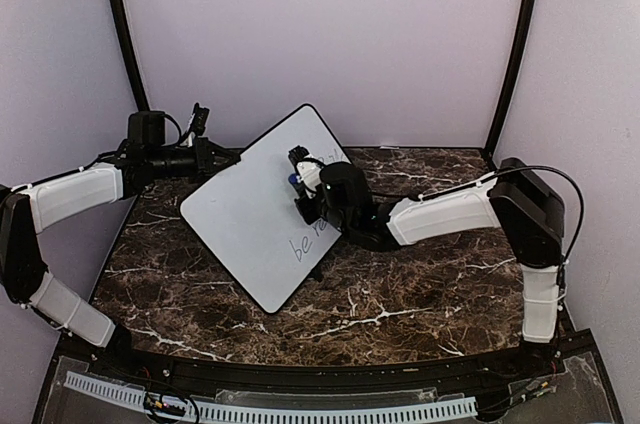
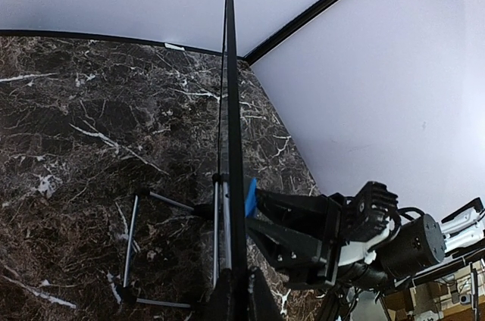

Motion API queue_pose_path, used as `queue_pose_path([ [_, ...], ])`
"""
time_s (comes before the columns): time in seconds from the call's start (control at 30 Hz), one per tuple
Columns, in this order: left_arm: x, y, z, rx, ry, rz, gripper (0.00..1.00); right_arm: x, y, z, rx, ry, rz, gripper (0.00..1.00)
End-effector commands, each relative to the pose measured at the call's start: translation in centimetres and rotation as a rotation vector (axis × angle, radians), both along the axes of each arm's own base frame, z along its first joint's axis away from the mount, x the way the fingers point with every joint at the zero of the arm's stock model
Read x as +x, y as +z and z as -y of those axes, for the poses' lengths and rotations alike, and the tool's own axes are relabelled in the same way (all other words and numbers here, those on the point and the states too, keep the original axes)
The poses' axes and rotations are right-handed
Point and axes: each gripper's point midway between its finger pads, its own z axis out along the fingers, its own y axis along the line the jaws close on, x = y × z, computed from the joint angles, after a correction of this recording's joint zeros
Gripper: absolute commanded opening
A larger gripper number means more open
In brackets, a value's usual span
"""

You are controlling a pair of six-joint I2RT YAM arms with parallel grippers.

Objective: Erase the whiteboard
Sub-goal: Erase the whiteboard at the center of the board.

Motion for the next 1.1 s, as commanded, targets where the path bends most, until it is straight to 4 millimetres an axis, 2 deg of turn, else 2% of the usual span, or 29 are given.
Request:
queue_pose_path([
  [0.0, -3.8, 3.5, 3.0, -0.076, -0.223, 0.114, 0.0, -3.6, -5.1, -1.6, -0.107, 0.13, -0.148, 0.22],
  [0.43, -3.9, 3.7, 3.0, -0.08, -0.224, 0.115, 0.0, 2.7, -8.8, 5.7, -0.095, -0.048, -0.259, 0.22],
  [0.53, -3.9, 3.7, 3.0, -0.079, -0.223, 0.116, 0.0, 3.2, -8.8, 6.5, -0.087, -0.062, -0.256, 0.22],
  [0.67, -3.9, 3.7, 3.0, -0.081, -0.224, 0.114, 0.0, 1.7, -8.2, 5.4, -0.029, 0.01, -0.278, 0.22],
  [0.9, -3.9, 3.6, 3.0, -0.079, -0.224, 0.113, 0.0, -3.8, -7.6, 1.4, 0.003, 0.177, -0.264, 0.22],
  [1.07, -3.8, 3.5, 3.0, -0.078, -0.224, 0.111, 0.0, -4.7, -8.1, 1.1, 0.031, 0.186, -0.298, 0.22],
])
